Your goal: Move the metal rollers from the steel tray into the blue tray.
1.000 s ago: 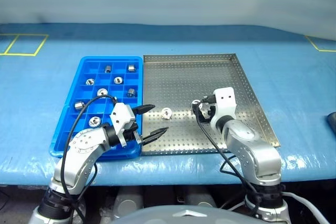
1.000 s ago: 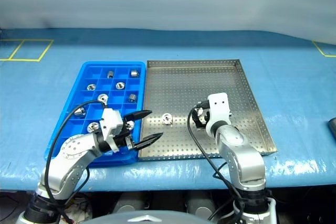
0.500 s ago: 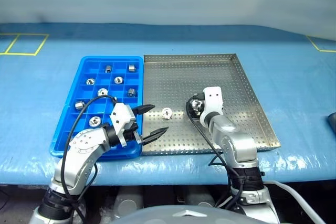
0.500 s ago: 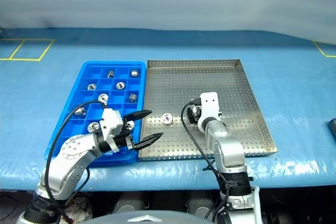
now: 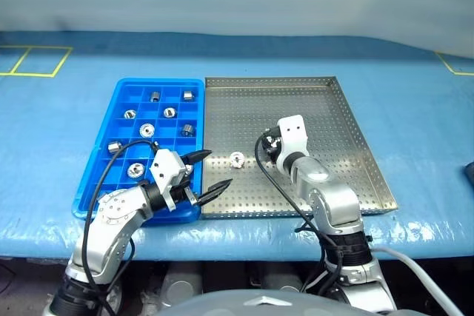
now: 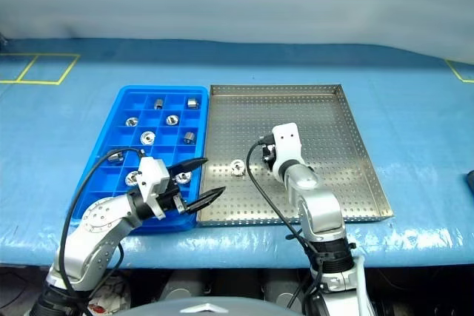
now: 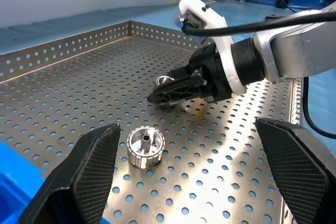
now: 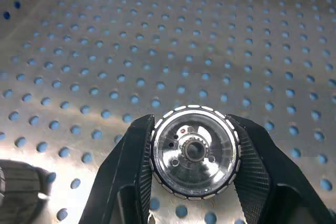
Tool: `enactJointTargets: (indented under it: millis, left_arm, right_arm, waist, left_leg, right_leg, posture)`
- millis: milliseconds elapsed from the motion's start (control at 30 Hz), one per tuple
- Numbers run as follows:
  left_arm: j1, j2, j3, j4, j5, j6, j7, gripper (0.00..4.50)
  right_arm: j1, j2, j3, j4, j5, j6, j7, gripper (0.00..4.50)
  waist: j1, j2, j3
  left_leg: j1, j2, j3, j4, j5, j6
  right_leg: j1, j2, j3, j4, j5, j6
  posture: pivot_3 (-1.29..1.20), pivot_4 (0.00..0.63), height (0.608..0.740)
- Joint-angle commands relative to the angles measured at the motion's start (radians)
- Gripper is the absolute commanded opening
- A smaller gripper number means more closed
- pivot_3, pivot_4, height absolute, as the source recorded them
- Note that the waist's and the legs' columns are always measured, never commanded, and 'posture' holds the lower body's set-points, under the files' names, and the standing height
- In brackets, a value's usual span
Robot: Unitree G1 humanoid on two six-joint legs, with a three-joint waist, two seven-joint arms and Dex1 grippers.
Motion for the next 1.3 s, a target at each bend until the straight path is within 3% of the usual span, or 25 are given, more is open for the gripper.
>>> enactJointTargets:
  millis: [33, 600, 933, 1300]
  left_arm:
    - [0.035, -0.036, 0.072, -0.058, 0.015, -0.062, 0.078, 4.5]
    - [0.301, -0.095, 0.281, -0.208, -0.01, -0.122, 0.215, 4.5]
    - [0.43, -0.039, 0.324, -0.284, -0.044, -0.088, 0.192, 4.5]
    - [0.468, 0.01, 0.337, -0.306, -0.045, -0.06, 0.184, 4.5]
  right_arm:
    - [-0.093, -0.007, 0.036, -0.062, 0.002, 0.002, 0.039, 1.72]
    - [-0.221, 0.062, 0.245, 0.005, 0.017, -0.032, 0.208, 1.72]
    - [-0.151, 0.115, 0.364, 0.014, 0.027, -0.027, 0.268, 1.72]
    - [-0.084, 0.088, 0.402, -0.051, 0.043, 0.023, 0.293, 1.72]
  waist:
    - [0.002, 0.0, 0.0]
    - [0.113, 0.0, 0.0]
    - [0.173, 0.0, 0.0]
    - [0.237, 0.001, 0.001]
  left_leg:
    - [0.0, 0.0, 0.0, 0.0, 0.0, 0.0]
    - [-0.001, 0.0, -0.002, -0.003, 0.0, 0.0]
    - [-0.002, 0.0, -0.004, -0.004, 0.0, 0.0]
    - [-0.003, 0.001, -0.004, -0.004, -0.001, -0.002]
  right_leg:
    - [0.0, 0.0, 0.0, 0.0, 0.0, 0.0]
    - [0.0, -0.001, -0.004, -0.003, -0.003, -0.005]
    - [-0.001, -0.001, -0.006, -0.003, -0.006, -0.009]
    - [-0.002, -0.001, -0.008, -0.005, -0.008, -0.01]
  posture:
    - [0.28, 0.15, 0.74]
    - [0.49, 0.15, 0.74]
    - [0.54, 0.15, 0.74]
    - [0.54, 0.15, 0.74]
